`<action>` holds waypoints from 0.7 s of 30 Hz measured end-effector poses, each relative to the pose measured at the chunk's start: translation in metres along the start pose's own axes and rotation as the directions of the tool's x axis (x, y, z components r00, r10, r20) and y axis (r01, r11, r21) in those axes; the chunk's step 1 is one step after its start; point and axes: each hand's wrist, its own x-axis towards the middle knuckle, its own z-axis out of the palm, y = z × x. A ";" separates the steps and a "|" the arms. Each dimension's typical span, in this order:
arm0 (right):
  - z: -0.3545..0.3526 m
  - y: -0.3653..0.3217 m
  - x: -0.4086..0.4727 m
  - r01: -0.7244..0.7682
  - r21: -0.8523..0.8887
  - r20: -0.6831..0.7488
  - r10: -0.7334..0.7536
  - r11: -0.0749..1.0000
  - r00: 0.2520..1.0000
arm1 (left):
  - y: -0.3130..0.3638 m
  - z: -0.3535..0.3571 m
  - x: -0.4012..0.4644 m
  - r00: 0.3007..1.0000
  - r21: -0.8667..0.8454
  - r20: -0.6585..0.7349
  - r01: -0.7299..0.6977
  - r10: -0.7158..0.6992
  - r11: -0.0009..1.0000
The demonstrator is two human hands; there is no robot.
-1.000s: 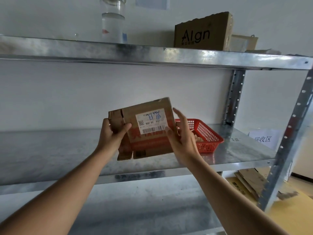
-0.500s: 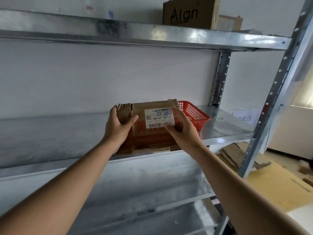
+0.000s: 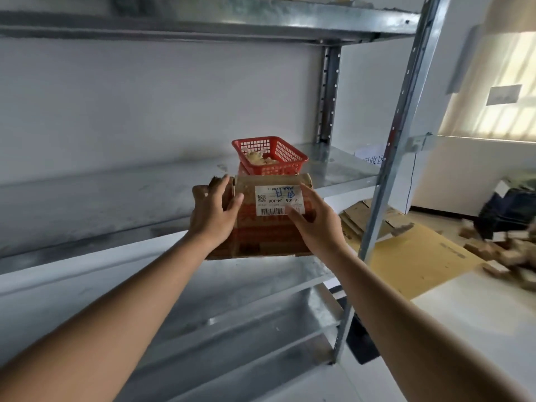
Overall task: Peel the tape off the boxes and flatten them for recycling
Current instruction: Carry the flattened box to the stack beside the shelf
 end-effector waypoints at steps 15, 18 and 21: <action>-0.216 0.161 -0.076 -0.232 -0.029 -0.161 0.225 0.972 0.961 | 0.156 0.196 -0.088 0.876 0.249 0.413 -0.370 0.247 0.895; -0.257 0.194 -0.090 -0.281 -0.023 -0.166 0.274 0.959 0.947 | 0.186 0.234 -0.102 0.847 0.244 0.450 -0.422 0.283 0.873; -0.293 0.222 -0.102 -0.322 -0.033 -0.185 0.311 0.946 0.932 | 0.210 0.270 -0.114 0.805 0.241 0.499 -0.485 0.321 0.841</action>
